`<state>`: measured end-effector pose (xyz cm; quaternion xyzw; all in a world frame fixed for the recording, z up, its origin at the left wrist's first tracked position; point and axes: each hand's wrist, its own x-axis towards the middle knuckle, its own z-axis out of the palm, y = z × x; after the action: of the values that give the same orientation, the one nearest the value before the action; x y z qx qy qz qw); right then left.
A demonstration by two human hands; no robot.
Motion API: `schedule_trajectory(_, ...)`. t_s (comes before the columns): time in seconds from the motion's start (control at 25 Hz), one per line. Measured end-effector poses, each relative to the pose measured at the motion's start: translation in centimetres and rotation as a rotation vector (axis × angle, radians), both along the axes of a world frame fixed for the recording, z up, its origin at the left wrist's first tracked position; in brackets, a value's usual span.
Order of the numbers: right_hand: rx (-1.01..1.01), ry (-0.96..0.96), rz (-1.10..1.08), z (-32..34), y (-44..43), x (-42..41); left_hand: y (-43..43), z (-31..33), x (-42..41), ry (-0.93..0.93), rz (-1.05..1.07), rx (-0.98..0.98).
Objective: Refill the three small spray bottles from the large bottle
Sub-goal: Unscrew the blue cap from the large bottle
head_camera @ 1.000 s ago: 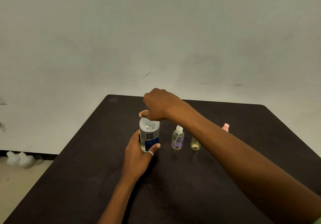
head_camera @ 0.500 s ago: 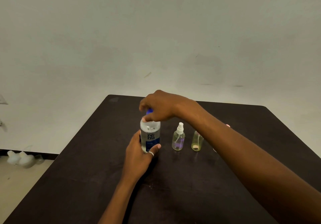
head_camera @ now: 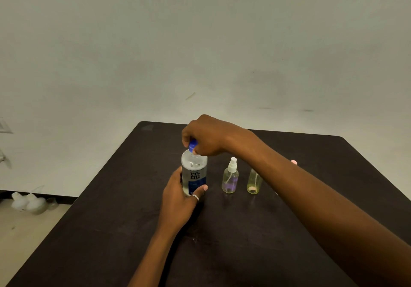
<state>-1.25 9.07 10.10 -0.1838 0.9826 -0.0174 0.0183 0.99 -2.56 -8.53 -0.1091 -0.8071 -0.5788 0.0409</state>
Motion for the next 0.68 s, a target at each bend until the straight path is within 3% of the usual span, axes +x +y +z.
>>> schedule_trajectory(0.16,-0.022,-0.011,-0.011,0.1,0.2,0.2,0.0,0.1,0.1,0.002,0.002,-0.001)
schedule_trajectory(0.4,0.036,0.208,-0.175,-0.3,-0.9,0.5,-0.1,-0.1,0.0,0.005,0.000,0.016)
schedule_trajectory(0.68,-0.038,-0.003,-0.022,0.1,0.1,-0.3,0.0,-0.2,-0.1,0.005,0.002,0.001)
